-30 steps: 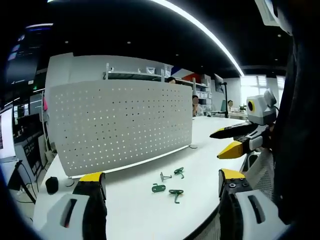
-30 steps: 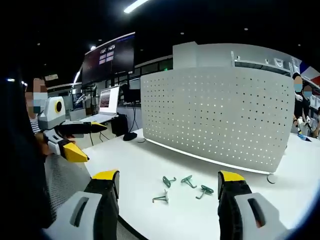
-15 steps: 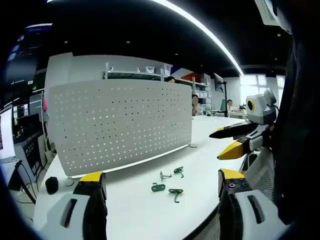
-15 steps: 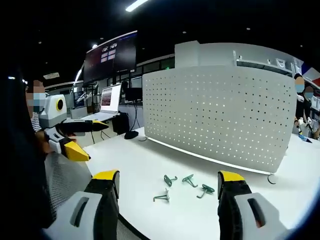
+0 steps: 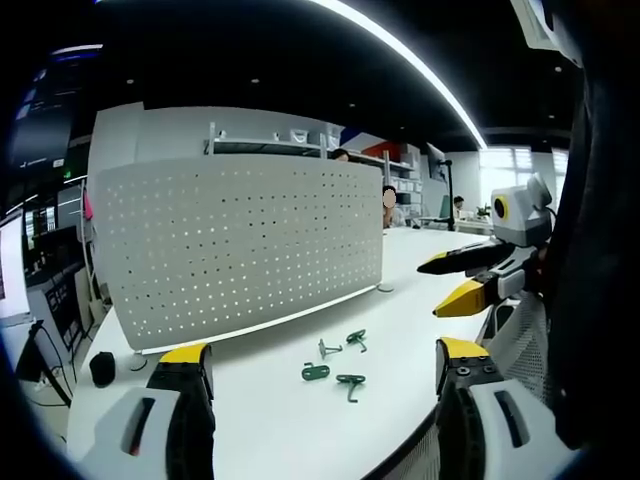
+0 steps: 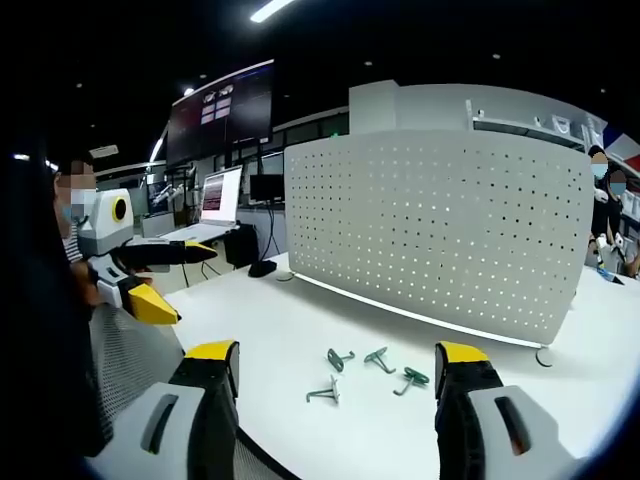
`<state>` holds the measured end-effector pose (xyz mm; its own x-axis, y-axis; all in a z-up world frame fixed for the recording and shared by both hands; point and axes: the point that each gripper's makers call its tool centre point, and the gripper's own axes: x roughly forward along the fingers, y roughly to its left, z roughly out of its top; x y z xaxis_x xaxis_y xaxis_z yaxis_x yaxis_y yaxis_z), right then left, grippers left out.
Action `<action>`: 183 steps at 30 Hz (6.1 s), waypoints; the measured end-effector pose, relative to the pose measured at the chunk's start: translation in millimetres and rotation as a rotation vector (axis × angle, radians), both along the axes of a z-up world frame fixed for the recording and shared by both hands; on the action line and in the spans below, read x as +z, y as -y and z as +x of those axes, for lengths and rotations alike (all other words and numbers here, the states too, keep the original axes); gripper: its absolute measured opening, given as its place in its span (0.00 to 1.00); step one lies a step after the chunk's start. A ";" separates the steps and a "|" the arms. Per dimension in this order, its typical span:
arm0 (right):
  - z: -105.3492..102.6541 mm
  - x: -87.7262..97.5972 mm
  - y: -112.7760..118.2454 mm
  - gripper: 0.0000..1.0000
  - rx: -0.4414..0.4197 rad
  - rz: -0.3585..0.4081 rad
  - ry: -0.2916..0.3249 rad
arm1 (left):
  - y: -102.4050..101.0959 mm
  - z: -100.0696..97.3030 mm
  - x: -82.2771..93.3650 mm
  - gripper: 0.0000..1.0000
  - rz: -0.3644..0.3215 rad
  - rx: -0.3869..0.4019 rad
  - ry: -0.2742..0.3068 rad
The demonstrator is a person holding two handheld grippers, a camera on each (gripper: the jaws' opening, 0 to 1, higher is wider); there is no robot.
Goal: Insert the hook assembly into the mounting plate slot until the hook locks in place.
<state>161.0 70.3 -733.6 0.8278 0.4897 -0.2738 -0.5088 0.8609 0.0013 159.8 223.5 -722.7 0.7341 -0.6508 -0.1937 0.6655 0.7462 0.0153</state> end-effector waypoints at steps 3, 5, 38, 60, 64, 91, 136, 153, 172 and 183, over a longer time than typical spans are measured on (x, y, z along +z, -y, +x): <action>0.2 -0.8 0.2 0.78 0.001 -0.001 -0.002 | -0.4 0.1 -0.3 0.94 0.003 0.001 0.000; 0.6 -1.7 0.1 0.78 0.002 -0.002 -0.005 | -0.5 0.1 -0.6 0.94 0.005 0.000 -0.002; 41.5 -71.8 -31.2 0.32 0.292 -0.217 -0.202 | 4.7 19.3 4.0 0.90 0.008 -0.012 -0.002; 48.7 -163.7 -30.8 0.13 0.361 -0.296 -0.402 | 16.4 20.5 -3.3 0.87 0.025 -0.039 -0.018; 52.4 -163.3 -32.1 0.10 0.350 -0.274 -0.390 | 16.9 20.3 -4.3 0.87 0.026 -0.042 -0.021; 63.5 -140.1 -34.9 0.01 0.345 -0.279 -0.322 | 22.3 17.2 -10.3 0.83 0.030 -0.074 -0.046; 25.4 -6.3 -85.5 0.00 0.425 0.083 -0.591 | 66.7 19.5 -19.4 0.10 0.349 -0.301 0.141; 24.2 -2.9 -87.7 0.01 0.438 0.104 -0.562 | 64.2 22.0 -17.2 0.03 0.347 -0.278 0.140; 50.2 36.7 -49.0 0.38 0.246 0.063 -0.164 | 19.9 55.9 28.0 0.03 0.122 -0.084 0.047; 59.2 46.3 -24.9 0.57 0.111 0.058 -0.065 | -27.9 104.8 59.4 0.03 0.078 0.086 0.085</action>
<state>220.2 95.2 -687.3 0.7490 0.5939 -0.2938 -0.5983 0.7967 0.0854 264.6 251.4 -663.3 0.8026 -0.5700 -0.1759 0.5928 0.7950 0.1286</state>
